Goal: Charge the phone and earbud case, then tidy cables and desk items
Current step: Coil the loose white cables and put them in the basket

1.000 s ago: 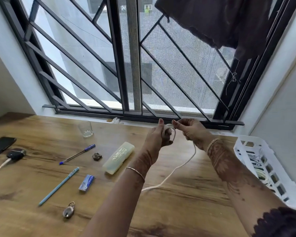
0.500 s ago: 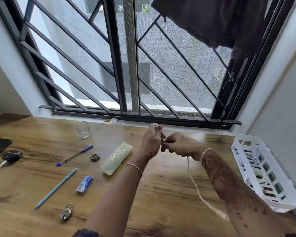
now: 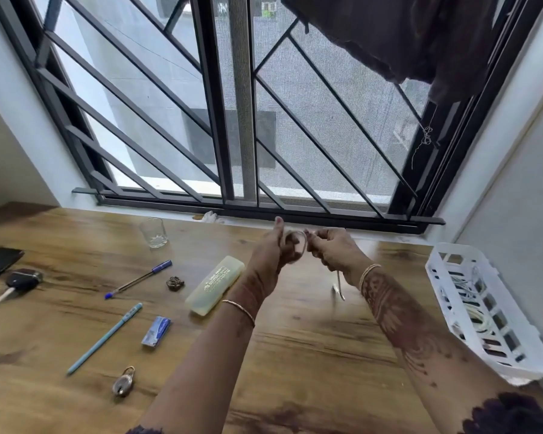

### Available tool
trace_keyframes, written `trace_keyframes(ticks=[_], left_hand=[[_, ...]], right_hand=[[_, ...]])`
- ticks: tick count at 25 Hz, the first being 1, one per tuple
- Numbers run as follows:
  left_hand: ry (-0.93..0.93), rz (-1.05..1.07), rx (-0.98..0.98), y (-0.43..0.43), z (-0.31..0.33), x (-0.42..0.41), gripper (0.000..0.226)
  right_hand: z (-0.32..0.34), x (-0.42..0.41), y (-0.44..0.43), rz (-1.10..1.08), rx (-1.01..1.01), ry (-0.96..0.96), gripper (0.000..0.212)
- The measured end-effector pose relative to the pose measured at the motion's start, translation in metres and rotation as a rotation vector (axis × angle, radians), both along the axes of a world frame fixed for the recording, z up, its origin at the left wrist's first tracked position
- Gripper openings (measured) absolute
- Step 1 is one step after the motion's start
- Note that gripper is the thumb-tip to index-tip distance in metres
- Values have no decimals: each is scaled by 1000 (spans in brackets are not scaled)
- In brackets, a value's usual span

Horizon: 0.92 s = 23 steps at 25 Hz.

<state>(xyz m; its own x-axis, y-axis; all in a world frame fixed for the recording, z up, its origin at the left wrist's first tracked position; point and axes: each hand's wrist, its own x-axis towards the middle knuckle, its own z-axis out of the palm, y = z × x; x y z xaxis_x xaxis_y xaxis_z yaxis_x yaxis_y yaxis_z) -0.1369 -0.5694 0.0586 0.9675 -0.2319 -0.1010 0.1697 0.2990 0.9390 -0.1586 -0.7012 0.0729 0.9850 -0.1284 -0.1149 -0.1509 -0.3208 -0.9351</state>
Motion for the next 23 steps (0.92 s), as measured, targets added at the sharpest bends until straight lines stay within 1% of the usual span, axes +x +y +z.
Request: trace_keyframes(ticks=[3, 5, 6, 7, 9, 11, 13, 14, 15, 16, 19, 21, 23], left_hand=[[205, -6, -396, 11, 1, 13, 53], [246, 33, -491, 17, -3, 19, 53], [237, 52, -455, 17, -7, 19, 51], [218, 60, -377, 15, -9, 17, 48], [152, 52, -130, 9, -15, 11, 42], [29, -1, 188, 6, -20, 5, 39], [-138, -44, 522, 7, -23, -1, 44], [-222, -72, 656, 9, -22, -3, 51], [-283, -107, 741, 10, -23, -5, 59], [-309, -141, 774, 11, -23, -7, 65], [-261, -211, 691, 11, -24, -12, 73], [-149, -231, 565, 13, -21, -13, 73], [-29, -259, 393, 17, -15, -15, 61]], right_hand=[[-16, -10, 10, 111, -75, 121, 35], [-23, -19, 16, 193, -162, 176, 31], [-23, -22, 19, 241, -219, 185, 29], [-21, -25, 22, 290, -290, 183, 27], [-15, -25, 24, 387, -451, 166, 26], [-7, -25, 22, 457, -546, 156, 26], [1, -25, 15, 492, -537, 151, 25], [5, -25, 12, 502, -510, 150, 24], [8, -25, 8, 505, -484, 144, 23], [11, -25, 4, 503, -467, 131, 23], [16, -19, -9, 417, -409, 62, 18], [18, -16, -14, 369, -328, 18, 20], [14, -16, -16, 365, -208, -13, 20]])
